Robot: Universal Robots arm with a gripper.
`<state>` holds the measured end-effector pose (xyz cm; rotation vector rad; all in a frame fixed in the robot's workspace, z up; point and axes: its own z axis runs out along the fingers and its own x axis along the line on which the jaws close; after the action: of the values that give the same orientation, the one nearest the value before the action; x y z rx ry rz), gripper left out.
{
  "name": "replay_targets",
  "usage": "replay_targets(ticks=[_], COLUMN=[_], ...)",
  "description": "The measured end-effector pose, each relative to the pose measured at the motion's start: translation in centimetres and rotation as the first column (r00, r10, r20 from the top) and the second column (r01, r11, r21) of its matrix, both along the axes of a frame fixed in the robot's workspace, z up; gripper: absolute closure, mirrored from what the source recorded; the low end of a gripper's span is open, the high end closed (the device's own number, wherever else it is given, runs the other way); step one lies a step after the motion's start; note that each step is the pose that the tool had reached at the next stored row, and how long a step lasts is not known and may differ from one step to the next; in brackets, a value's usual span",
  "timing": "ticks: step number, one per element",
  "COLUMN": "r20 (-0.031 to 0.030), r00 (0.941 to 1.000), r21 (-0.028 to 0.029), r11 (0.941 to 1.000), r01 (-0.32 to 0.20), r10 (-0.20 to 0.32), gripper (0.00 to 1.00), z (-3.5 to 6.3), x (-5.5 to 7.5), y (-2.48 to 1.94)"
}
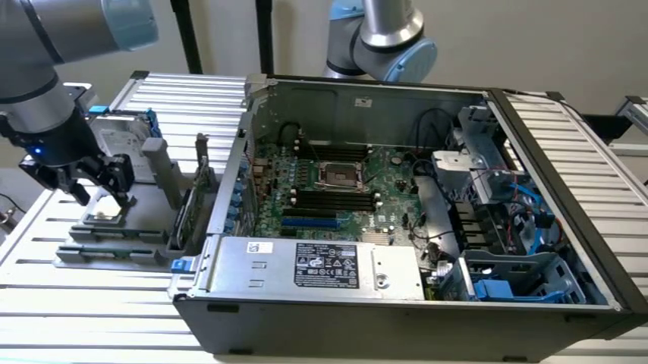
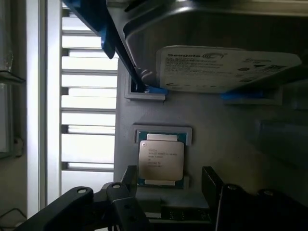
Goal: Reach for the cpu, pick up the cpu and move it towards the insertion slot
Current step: 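Pick up the cpu and move it towards the insertion slot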
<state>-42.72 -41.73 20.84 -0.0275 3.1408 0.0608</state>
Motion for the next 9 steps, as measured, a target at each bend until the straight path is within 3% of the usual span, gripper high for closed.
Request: replay_targets(ticks=[5, 9], r20=[0.0000, -0.0002], r00=[1.0000, 1.0000], r21=[0.0000, 0.0000], r11=[1.0000, 1.0000], r01=[0.004, 0.006], r10=[-0.004, -0.006], gripper=[0.35, 0.35], z=[-0.68, -0.80], x=[-0.07, -0.23], y=[0.07, 0.45])
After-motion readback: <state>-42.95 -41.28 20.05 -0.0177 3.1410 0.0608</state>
